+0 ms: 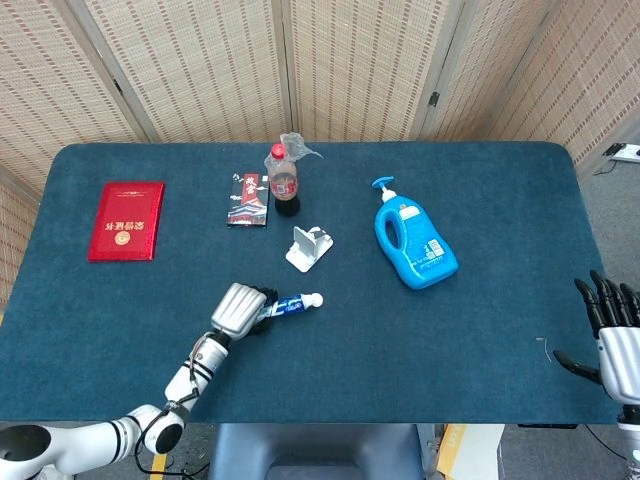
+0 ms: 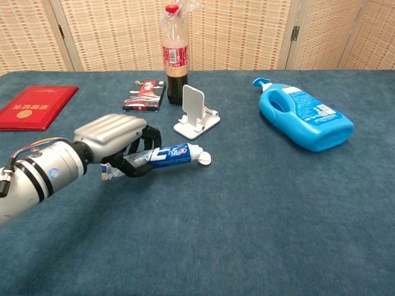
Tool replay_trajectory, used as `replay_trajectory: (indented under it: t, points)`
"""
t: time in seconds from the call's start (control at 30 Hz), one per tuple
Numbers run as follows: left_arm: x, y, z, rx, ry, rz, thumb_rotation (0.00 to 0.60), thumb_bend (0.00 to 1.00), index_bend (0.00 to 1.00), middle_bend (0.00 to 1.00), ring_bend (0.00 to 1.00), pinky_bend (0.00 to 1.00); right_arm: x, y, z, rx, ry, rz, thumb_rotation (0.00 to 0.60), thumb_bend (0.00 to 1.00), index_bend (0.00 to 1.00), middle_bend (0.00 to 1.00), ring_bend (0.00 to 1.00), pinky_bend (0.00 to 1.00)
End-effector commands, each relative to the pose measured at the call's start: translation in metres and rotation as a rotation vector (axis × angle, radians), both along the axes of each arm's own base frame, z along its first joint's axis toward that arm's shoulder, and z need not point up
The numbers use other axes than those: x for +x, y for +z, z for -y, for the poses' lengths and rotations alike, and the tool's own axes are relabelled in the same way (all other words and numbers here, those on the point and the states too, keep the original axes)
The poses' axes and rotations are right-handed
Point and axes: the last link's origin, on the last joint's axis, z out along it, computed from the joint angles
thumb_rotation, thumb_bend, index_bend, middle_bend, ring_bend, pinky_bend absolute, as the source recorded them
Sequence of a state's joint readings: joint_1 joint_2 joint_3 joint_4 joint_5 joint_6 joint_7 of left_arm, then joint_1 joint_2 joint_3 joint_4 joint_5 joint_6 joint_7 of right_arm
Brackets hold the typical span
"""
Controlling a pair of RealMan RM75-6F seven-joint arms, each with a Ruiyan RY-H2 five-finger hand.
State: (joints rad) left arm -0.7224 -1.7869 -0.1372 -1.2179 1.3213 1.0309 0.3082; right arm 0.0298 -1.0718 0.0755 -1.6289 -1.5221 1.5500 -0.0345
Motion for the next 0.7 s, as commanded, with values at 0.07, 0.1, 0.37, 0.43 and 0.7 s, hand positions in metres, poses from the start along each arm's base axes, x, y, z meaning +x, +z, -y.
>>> replay_trajectory:
  t: [0.07,0.1,0.37,0.43,0.7]
  points:
    - [-0.004,0.021,-0.013,0.01,-0.117,0.067,0.6,0.61,0.71,0.74,0.72,0.75,0.008,-0.006,0.006,0.025,0.043,0.007,0.6,0.0,0.0,0.0,0.0,0.0]
    - [-0.004,0.025,-0.014,0.006,-0.133,0.084,0.6,0.62,0.72,0.75,0.72,0.75,0.011,-0.006,0.008,0.031,0.058,0.01,0.6,0.0,0.0,0.0,0.0,0.0]
    - [0.002,0.059,-0.018,-0.043,-0.23,0.229,0.6,0.62,0.73,0.78,0.75,0.8,0.058,-0.023,0.034,0.132,0.273,0.074,0.6,0.0,0.0,0.0,0.0,0.0]
    - [0.005,0.064,-0.016,-0.061,-0.244,0.245,0.6,0.62,0.73,0.78,0.75,0.8,0.074,-0.029,0.041,0.164,0.333,0.077,0.6,0.0,0.0,0.0,0.0,0.0]
    - [0.021,0.079,-0.006,-0.107,-0.279,0.294,0.6,0.63,0.73,0.78,0.75,0.8,0.128,-0.047,0.068,0.237,0.489,0.076,0.6,0.0,0.0,0.0,0.0,0.0]
